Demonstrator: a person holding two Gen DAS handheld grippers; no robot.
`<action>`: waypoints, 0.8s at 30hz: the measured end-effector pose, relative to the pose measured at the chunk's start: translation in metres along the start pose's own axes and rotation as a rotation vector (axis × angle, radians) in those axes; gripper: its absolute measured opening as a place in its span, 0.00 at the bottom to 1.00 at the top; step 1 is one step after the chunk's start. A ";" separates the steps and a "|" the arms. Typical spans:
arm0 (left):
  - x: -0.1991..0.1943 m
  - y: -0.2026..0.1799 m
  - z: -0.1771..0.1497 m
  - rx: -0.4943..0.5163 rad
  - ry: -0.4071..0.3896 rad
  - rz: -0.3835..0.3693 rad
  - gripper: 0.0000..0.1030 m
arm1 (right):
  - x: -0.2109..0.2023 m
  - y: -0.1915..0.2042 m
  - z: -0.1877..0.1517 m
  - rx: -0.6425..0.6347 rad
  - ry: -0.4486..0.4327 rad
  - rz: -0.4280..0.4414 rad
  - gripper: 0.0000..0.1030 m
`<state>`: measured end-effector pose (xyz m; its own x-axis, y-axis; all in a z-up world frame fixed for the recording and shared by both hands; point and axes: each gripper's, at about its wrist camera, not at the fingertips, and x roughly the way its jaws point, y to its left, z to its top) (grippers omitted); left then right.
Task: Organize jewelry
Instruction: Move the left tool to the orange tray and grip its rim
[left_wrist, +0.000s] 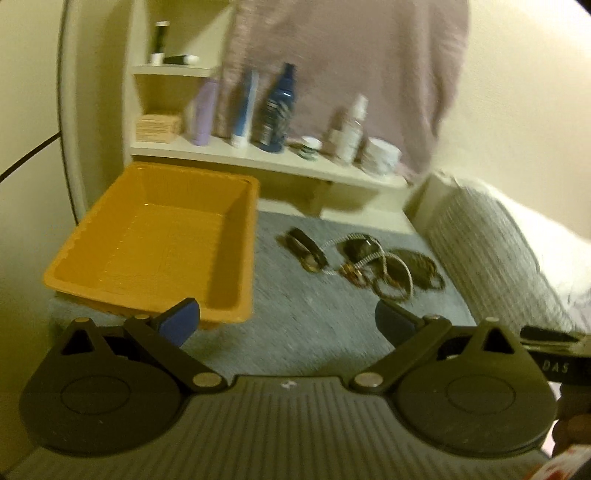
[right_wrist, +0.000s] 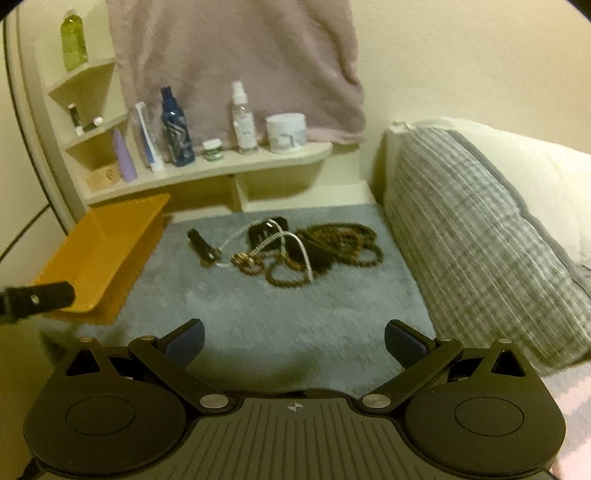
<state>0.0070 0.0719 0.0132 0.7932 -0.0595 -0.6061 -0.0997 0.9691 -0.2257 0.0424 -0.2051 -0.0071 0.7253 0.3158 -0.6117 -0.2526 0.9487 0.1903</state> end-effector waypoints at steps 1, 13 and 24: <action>0.000 0.010 0.003 -0.014 -0.002 0.003 0.97 | 0.003 0.001 0.002 -0.009 -0.003 0.004 1.00; 0.001 0.142 0.035 -0.003 -0.051 0.068 0.91 | 0.039 0.020 0.011 -0.075 -0.039 0.030 0.99; 0.059 0.213 0.040 0.024 0.059 0.047 0.54 | 0.083 0.044 0.019 -0.110 0.013 -0.010 0.99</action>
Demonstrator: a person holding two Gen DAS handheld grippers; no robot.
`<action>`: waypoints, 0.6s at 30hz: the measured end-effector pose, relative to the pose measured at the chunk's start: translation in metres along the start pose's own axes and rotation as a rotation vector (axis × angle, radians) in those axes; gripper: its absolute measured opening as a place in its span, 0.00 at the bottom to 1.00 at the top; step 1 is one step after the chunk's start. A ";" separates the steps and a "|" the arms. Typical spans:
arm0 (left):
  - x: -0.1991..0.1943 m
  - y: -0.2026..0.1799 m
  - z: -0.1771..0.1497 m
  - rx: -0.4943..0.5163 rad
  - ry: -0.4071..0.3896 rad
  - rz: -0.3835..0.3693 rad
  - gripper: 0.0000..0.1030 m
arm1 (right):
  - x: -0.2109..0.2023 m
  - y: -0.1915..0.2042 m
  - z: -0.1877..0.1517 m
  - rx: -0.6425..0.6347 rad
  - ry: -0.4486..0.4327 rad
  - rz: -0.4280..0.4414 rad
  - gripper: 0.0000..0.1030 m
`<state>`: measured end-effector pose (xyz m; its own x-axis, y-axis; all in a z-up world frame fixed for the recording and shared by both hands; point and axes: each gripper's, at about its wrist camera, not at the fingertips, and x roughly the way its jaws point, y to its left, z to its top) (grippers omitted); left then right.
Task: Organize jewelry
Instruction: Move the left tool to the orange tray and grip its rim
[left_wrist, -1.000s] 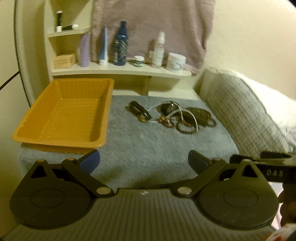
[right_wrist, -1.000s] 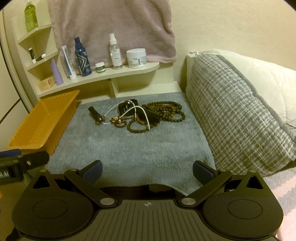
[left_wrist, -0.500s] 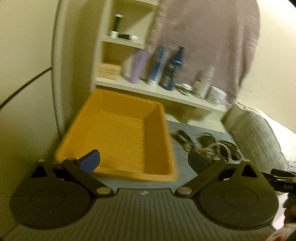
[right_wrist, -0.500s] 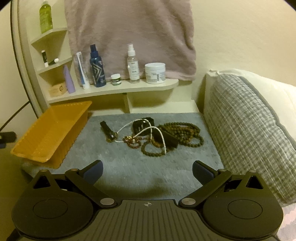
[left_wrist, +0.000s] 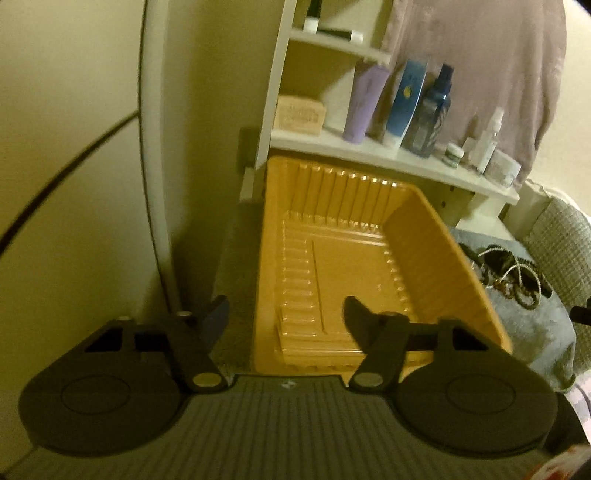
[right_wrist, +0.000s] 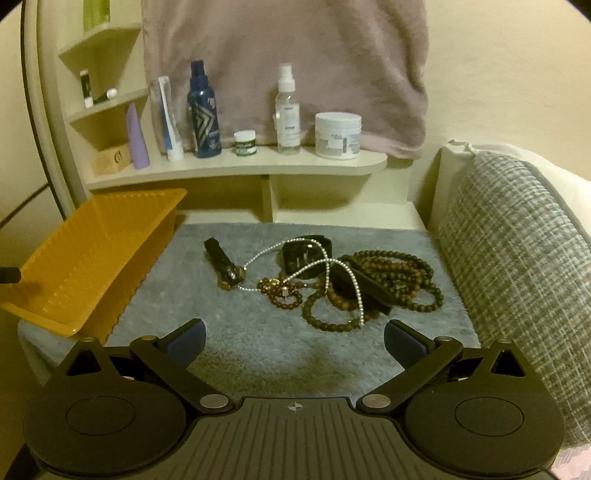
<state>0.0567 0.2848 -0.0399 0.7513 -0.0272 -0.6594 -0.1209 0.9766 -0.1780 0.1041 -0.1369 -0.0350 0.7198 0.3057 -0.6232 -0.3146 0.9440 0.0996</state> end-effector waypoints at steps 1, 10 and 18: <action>0.005 0.003 0.000 0.003 0.011 -0.007 0.48 | 0.003 0.002 0.000 -0.002 0.008 -0.002 0.99; 0.037 0.009 -0.002 -0.004 0.103 -0.067 0.27 | 0.017 0.011 -0.001 -0.029 0.041 -0.014 0.99; 0.042 0.008 -0.001 -0.012 0.146 -0.038 0.08 | 0.020 0.007 -0.002 -0.021 0.054 -0.012 0.99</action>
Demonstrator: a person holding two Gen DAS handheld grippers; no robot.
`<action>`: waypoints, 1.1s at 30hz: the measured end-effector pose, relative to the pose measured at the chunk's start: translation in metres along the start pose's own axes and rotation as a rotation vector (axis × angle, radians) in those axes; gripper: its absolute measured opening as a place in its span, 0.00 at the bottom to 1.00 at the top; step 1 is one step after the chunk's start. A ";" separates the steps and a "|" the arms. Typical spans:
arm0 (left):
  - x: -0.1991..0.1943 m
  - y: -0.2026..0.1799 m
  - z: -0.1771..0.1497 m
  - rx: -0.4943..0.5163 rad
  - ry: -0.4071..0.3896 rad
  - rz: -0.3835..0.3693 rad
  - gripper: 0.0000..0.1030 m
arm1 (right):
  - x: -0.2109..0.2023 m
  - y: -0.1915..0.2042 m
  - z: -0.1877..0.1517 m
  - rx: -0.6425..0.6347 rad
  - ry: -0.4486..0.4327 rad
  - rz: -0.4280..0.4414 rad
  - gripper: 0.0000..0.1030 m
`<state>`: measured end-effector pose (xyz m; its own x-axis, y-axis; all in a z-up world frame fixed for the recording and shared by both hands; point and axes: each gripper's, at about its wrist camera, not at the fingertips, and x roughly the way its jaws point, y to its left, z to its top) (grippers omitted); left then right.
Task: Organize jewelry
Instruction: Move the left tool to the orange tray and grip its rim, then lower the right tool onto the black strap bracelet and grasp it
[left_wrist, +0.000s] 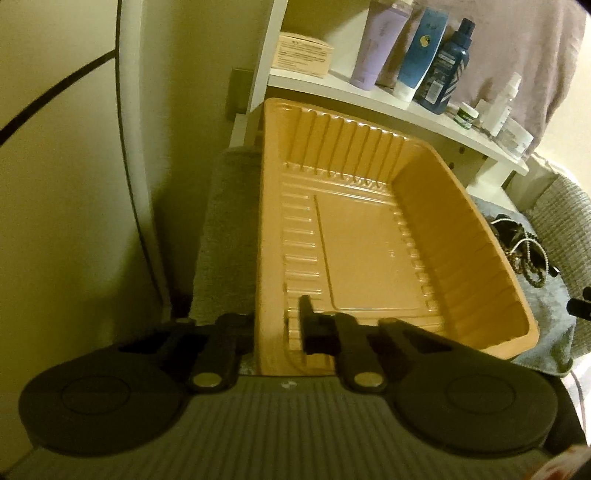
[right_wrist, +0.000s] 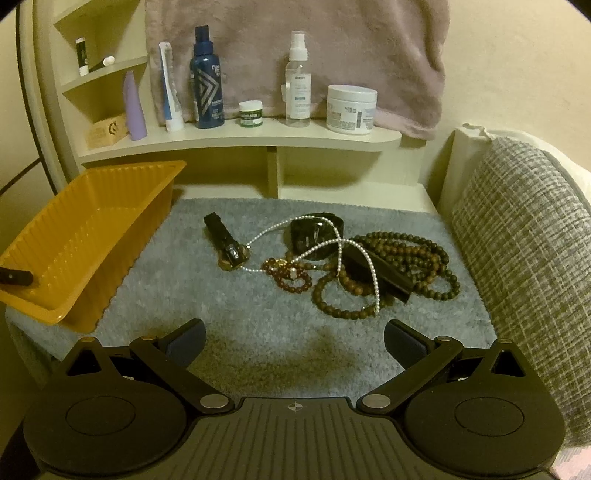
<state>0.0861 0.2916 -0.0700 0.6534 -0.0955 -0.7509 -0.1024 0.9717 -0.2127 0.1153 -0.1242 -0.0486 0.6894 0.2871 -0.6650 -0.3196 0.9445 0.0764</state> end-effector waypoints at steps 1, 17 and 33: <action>-0.001 -0.001 0.001 0.005 0.006 0.007 0.06 | 0.000 0.000 0.000 0.000 -0.001 -0.002 0.99; -0.037 -0.053 0.013 0.135 -0.032 0.198 0.02 | 0.017 0.001 0.009 -0.026 -0.116 0.093 0.99; -0.042 -0.100 0.007 0.191 -0.056 0.330 0.02 | 0.102 0.033 0.033 -0.261 -0.114 0.222 0.53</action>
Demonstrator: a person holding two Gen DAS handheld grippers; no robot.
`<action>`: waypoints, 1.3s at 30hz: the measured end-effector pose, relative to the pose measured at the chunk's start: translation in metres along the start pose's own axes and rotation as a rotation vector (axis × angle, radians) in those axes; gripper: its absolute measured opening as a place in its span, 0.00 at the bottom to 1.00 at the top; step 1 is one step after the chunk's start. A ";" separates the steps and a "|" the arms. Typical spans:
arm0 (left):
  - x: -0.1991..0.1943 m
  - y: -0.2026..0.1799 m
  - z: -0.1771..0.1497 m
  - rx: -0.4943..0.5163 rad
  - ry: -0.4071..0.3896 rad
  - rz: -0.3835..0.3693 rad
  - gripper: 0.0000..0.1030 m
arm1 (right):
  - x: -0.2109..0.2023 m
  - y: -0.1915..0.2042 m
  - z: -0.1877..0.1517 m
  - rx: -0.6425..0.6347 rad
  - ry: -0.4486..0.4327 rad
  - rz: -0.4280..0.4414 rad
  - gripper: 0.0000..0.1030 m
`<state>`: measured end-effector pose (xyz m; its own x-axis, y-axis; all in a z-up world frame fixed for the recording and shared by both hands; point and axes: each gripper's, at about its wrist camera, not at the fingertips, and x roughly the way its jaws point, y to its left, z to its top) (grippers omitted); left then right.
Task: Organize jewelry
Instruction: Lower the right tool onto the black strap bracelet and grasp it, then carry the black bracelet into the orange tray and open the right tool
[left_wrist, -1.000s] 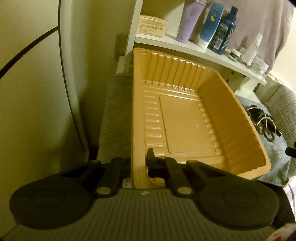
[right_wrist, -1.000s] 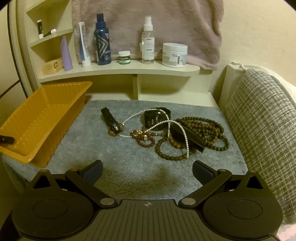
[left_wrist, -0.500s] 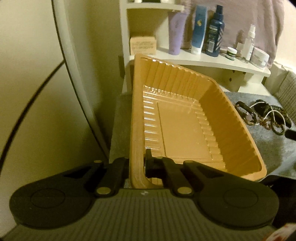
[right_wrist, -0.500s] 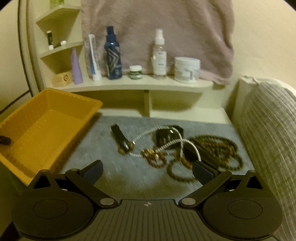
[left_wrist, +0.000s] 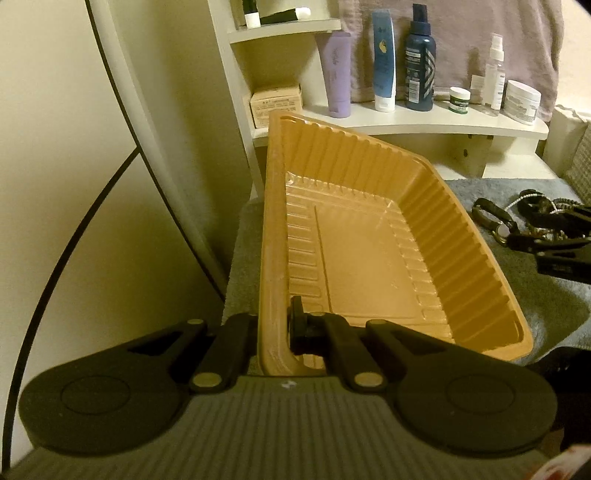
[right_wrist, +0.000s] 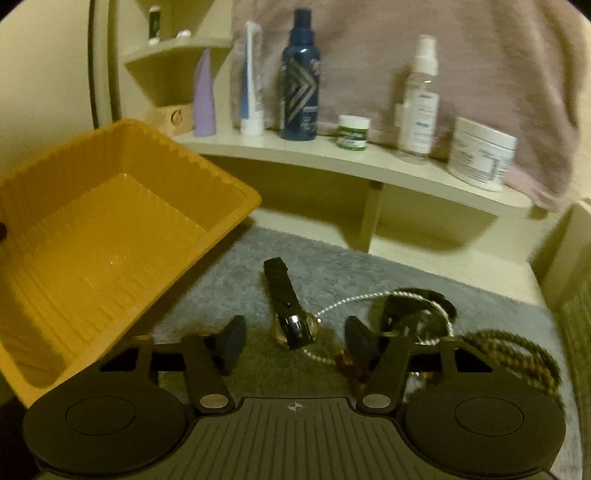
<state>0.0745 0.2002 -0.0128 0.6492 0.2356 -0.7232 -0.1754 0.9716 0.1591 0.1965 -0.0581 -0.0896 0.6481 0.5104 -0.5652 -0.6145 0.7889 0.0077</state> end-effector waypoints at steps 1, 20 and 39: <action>0.000 0.000 0.000 0.000 0.000 0.001 0.02 | 0.003 0.000 0.002 -0.022 0.000 -0.001 0.51; 0.003 -0.002 0.000 0.061 0.006 0.011 0.02 | -0.003 0.003 0.033 -0.115 0.013 -0.021 0.17; 0.002 -0.003 -0.003 0.074 -0.015 0.009 0.02 | -0.052 0.067 0.077 -0.060 -0.052 0.274 0.17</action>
<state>0.0743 0.1978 -0.0167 0.6592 0.2445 -0.7111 -0.1268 0.9683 0.2153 0.1565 -0.0048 0.0040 0.4753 0.7200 -0.5057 -0.7946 0.5981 0.1047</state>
